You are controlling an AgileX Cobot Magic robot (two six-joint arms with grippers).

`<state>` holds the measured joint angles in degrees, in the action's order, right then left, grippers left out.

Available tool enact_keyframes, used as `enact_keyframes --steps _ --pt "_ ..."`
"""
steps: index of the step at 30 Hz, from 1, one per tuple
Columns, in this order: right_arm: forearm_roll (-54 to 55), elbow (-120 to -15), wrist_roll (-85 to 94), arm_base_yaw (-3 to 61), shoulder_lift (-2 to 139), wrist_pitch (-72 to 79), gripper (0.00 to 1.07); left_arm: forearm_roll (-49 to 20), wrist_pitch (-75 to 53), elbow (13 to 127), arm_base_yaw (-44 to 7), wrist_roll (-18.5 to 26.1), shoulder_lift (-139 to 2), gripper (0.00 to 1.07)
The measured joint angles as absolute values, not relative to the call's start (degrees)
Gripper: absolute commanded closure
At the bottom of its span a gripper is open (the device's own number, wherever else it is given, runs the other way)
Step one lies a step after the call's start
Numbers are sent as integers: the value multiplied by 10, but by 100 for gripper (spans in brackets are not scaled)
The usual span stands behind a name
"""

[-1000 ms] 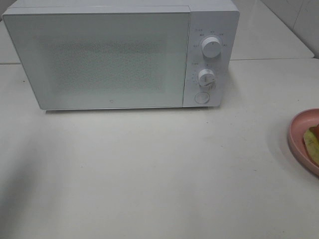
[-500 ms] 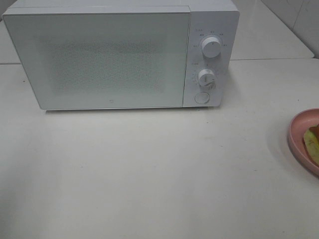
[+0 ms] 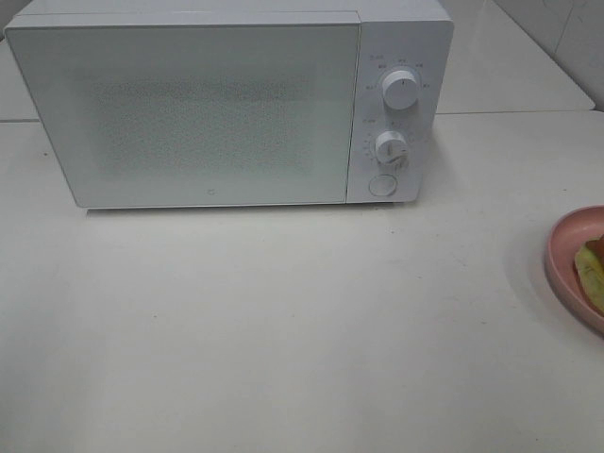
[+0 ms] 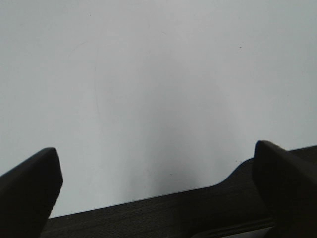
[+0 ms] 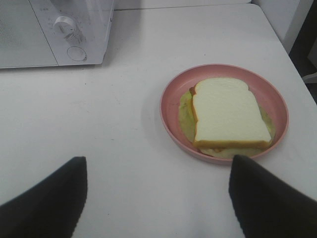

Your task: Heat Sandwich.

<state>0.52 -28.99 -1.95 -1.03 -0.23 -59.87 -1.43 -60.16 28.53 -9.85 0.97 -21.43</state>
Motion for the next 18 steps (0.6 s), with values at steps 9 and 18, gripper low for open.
enact_keyframes --steps 9,18 --pt "5 -290 -19 -10 -2 -599 31 -32 -599 285 -99 14 -208 7" --pt "5 -290 -19 -10 -2 -599 31 -32 -599 285 -97 14 -207 7"
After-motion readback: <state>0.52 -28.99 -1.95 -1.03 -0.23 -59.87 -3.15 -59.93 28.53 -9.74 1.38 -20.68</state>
